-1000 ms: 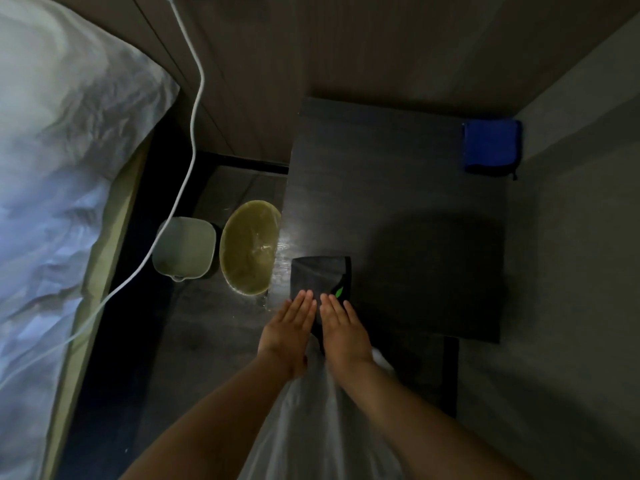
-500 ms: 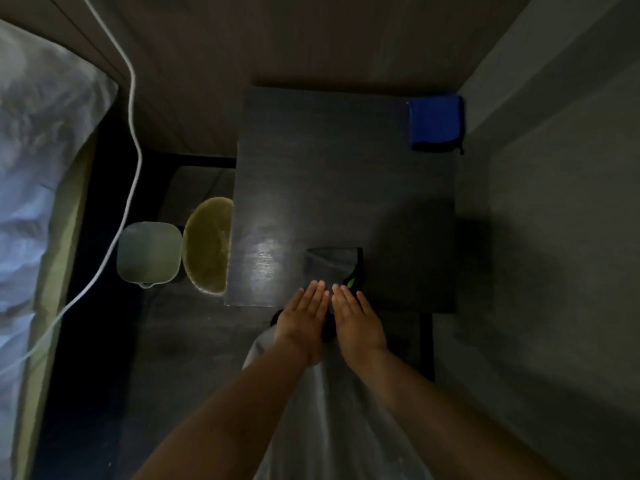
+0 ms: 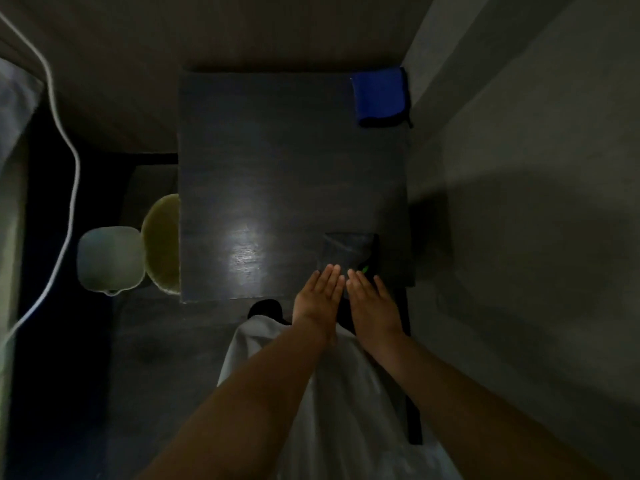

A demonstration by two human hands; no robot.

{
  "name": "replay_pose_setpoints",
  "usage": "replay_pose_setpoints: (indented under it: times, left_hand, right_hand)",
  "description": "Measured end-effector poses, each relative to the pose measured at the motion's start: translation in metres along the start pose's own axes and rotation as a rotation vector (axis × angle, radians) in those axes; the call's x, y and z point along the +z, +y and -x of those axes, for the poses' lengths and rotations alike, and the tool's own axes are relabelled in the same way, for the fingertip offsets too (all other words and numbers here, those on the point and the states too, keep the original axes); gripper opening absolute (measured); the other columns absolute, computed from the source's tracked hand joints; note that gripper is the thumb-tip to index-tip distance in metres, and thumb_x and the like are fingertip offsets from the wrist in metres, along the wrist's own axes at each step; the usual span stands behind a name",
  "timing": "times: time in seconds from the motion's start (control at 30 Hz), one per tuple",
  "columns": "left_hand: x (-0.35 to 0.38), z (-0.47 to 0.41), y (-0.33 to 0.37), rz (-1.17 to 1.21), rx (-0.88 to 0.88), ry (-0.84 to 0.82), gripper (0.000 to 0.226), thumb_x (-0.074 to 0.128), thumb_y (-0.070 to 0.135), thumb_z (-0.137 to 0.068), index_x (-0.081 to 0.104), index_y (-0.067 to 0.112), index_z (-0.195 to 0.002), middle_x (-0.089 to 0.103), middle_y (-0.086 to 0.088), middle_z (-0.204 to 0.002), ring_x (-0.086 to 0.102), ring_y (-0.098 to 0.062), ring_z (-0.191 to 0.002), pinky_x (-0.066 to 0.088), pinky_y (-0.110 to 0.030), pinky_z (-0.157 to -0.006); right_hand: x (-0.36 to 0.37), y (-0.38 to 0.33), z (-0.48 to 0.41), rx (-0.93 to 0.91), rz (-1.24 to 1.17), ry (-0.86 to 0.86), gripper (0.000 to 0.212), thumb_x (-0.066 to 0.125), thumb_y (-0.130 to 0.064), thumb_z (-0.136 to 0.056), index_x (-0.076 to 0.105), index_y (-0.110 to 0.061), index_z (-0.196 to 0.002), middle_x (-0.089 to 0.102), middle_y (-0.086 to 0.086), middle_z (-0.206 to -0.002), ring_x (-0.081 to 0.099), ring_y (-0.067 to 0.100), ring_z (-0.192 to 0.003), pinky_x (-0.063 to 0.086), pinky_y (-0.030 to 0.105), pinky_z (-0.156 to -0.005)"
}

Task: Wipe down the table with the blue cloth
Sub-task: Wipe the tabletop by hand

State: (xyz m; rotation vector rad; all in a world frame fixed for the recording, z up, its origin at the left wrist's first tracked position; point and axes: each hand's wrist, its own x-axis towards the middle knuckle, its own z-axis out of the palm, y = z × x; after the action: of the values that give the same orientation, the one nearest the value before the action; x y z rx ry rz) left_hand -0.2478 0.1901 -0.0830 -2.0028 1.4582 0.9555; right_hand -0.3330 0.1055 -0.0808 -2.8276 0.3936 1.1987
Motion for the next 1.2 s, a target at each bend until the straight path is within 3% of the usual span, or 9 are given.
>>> replay_pose_setpoints:
  times: [0.6, 0.67, 0.7, 0.73, 0.77, 0.83, 0.9, 1.03, 1.2]
  left_hand:
    - [-0.039, -0.035, 0.069, -0.09, 0.093, 0.018, 0.099, 0.048, 0.049, -0.09, -0.02, 0.006, -0.147, -0.026, -0.014, -0.156, -0.024, -0.027, -0.144, -0.011, -0.04, -0.117]
    - [-0.036, -0.034, 0.072, -0.062, 0.064, 0.019, 0.094, 0.045, 0.045, -0.093, -0.021, 0.005, -0.147, -0.027, -0.015, -0.155, -0.025, -0.028, -0.143, -0.01, -0.04, -0.118]
    - [-0.035, -0.034, 0.073, -0.049, 0.049, 0.023, 0.094, 0.045, 0.044, -0.093, -0.021, 0.005, -0.147, -0.028, -0.015, -0.155, -0.026, -0.028, -0.143, -0.01, -0.04, -0.118]
    - [-0.034, -0.034, 0.074, -0.037, 0.036, 0.025, 0.094, 0.044, 0.045, -0.093, -0.021, 0.004, -0.146, -0.029, -0.014, -0.154, -0.026, -0.028, -0.143, -0.009, -0.04, -0.118]
    - [-0.033, -0.034, 0.075, -0.019, 0.024, 0.025, 0.094, 0.044, 0.045, -0.093, -0.022, 0.004, -0.146, -0.03, -0.014, -0.154, -0.026, -0.028, -0.143, -0.009, -0.04, -0.118]
    - [-0.036, -0.036, 0.076, 0.041, 0.005, 0.019, 0.091, 0.042, 0.044, -0.094, -0.022, 0.004, -0.146, -0.03, -0.014, -0.154, -0.027, -0.027, -0.142, -0.009, -0.04, -0.118]
    - [-0.04, -0.041, 0.073, 0.097, -0.025, 0.028, 0.089, 0.04, 0.044, -0.095, -0.023, 0.004, -0.145, -0.03, -0.013, -0.154, -0.027, -0.027, -0.142, -0.01, -0.039, -0.117]
    - [-0.057, -0.056, 0.052, 0.151, -0.074, 0.05, 0.092, 0.039, 0.049, -0.094, -0.023, 0.005, -0.145, -0.03, -0.013, -0.154, -0.027, -0.026, -0.142, -0.01, -0.039, -0.118]
    - [-0.079, -0.075, 0.027, 0.221, -0.104, 0.08, 0.089, 0.033, 0.052, -0.095, -0.022, 0.005, -0.146, -0.029, -0.011, -0.155, -0.026, -0.024, -0.143, -0.008, -0.039, -0.119]
  right_hand:
    - [0.033, 0.07, 0.027, 0.15, -0.054, -0.042, 0.061, 0.022, -0.029, -0.102, -0.007, -0.008, -0.152, -0.013, 0.005, -0.161, -0.01, 0.018, -0.149, -0.004, 0.042, -0.119]
    - [0.035, 0.069, 0.026, 0.143, -0.142, 0.035, 0.059, 0.023, -0.025, -0.1, 0.007, -0.008, -0.154, -0.002, 0.004, -0.162, 0.003, 0.017, -0.149, 0.001, 0.042, -0.119]
    - [0.035, 0.067, 0.024, 0.161, -0.181, 0.078, 0.059, 0.022, -0.024, -0.095, 0.024, -0.007, -0.151, 0.013, 0.004, -0.16, 0.018, 0.018, -0.147, 0.01, 0.044, -0.119]
    - [0.033, 0.066, 0.023, 0.194, -0.244, 0.092, 0.065, 0.018, -0.025, -0.087, 0.039, -0.006, -0.145, 0.027, 0.005, -0.156, 0.032, 0.02, -0.142, 0.019, 0.045, -0.117]
    - [0.034, 0.067, 0.022, 0.188, -0.259, 0.106, 0.075, 0.009, -0.027, -0.08, 0.04, -0.006, -0.145, 0.028, 0.006, -0.155, 0.033, 0.02, -0.142, 0.02, 0.046, -0.116]
    - [0.039, 0.07, 0.022, 0.133, -0.252, 0.049, 0.078, -0.003, -0.031, -0.079, 0.011, -0.01, -0.153, 0.002, 0.004, -0.161, 0.006, 0.019, -0.149, 0.004, 0.043, -0.119]
    - [0.032, 0.075, 0.017, 0.135, -0.272, 0.008, 0.065, 0.004, -0.03, -0.091, -0.005, -0.013, -0.153, -0.011, 0.002, -0.161, -0.009, 0.016, -0.149, -0.005, 0.041, -0.119]
    - [0.008, 0.084, -0.008, 0.114, -0.242, 0.073, 0.065, 0.03, -0.025, -0.1, -0.007, -0.014, -0.153, -0.015, 0.0, -0.161, -0.012, 0.014, -0.148, -0.008, 0.04, -0.118]
    - [-0.02, 0.099, -0.039, 0.094, -0.199, 0.105, 0.062, 0.028, -0.023, -0.101, -0.003, -0.016, -0.154, -0.012, -0.001, -0.161, -0.009, 0.012, -0.148, -0.006, 0.039, -0.119]
